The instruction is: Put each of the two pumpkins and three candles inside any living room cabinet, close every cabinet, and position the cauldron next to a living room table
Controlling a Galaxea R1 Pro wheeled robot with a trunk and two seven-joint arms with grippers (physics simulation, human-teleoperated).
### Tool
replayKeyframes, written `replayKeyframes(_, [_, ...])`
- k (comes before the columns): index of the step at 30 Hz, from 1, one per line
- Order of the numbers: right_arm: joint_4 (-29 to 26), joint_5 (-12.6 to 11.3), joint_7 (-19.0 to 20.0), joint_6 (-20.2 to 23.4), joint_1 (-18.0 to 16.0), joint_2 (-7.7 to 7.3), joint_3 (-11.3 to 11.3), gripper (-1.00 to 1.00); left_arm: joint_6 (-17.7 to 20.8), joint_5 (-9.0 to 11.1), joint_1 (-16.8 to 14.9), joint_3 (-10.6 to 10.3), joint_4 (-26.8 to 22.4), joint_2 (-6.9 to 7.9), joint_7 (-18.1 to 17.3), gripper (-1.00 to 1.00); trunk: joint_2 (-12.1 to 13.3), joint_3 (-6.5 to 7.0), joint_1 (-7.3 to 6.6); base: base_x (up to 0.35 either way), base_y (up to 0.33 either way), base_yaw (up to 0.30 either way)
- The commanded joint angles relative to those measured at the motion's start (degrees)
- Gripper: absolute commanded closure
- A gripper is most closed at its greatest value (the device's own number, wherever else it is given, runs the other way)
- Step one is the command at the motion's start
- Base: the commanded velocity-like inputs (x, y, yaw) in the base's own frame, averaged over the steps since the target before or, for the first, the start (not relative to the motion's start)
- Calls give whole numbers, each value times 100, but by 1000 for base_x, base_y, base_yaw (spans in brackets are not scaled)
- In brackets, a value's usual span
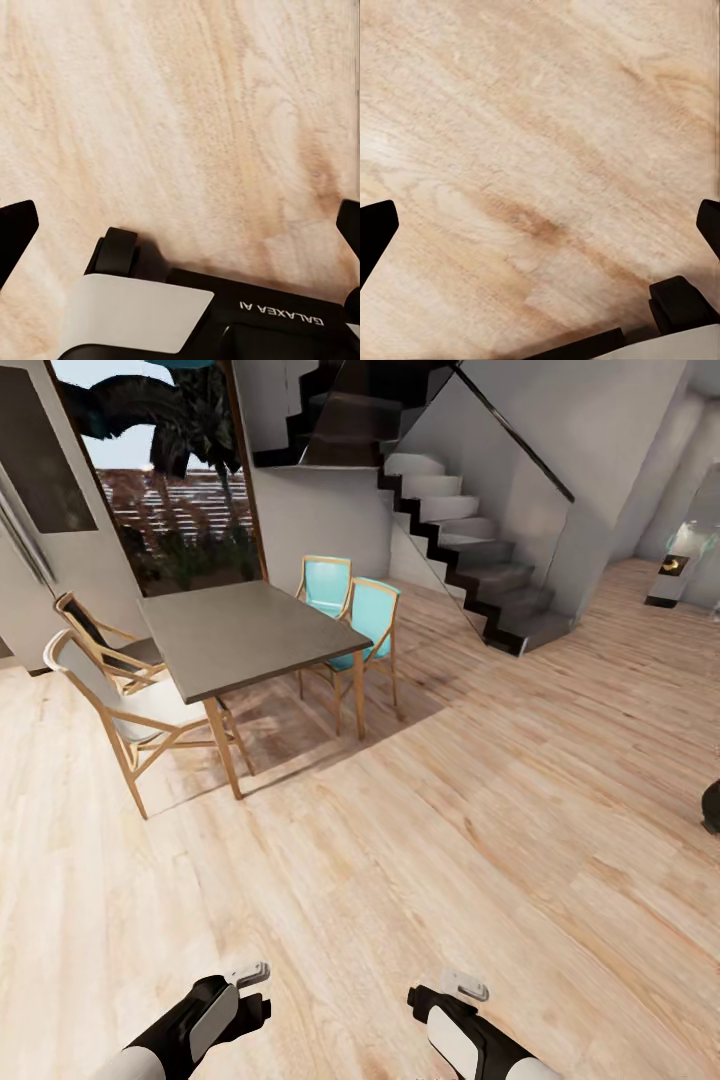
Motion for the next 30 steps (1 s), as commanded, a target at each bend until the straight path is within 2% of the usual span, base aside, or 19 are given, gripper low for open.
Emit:
replayKeyframes(1, [-7, -15, -42, 30, -5, -3, 42, -100, 18, 61, 0, -44, -17, 8, 50, -100, -3, -8, 0, 12, 4, -271])
replayKeyframes(7, [0, -15, -42, 30, -5, -3, 38, -100, 18, 61, 0, -39, -17, 8, 50, -100, -3, -24, 0, 4, 10, -273])
replayKeyframes(19, [8, -22, 97, -39, -5, -3, 41, -100, 18, 61, 0, -38, -17, 9, 50, -100, -3, -26, 0, 0, 109, -277])
replayKeyframes(30, [9, -23, 107, -49, -5, -3, 42, -100, 18, 61, 0, -38, -26, 13, 50, -100, -3, -26, 0, 23, 168, -277])
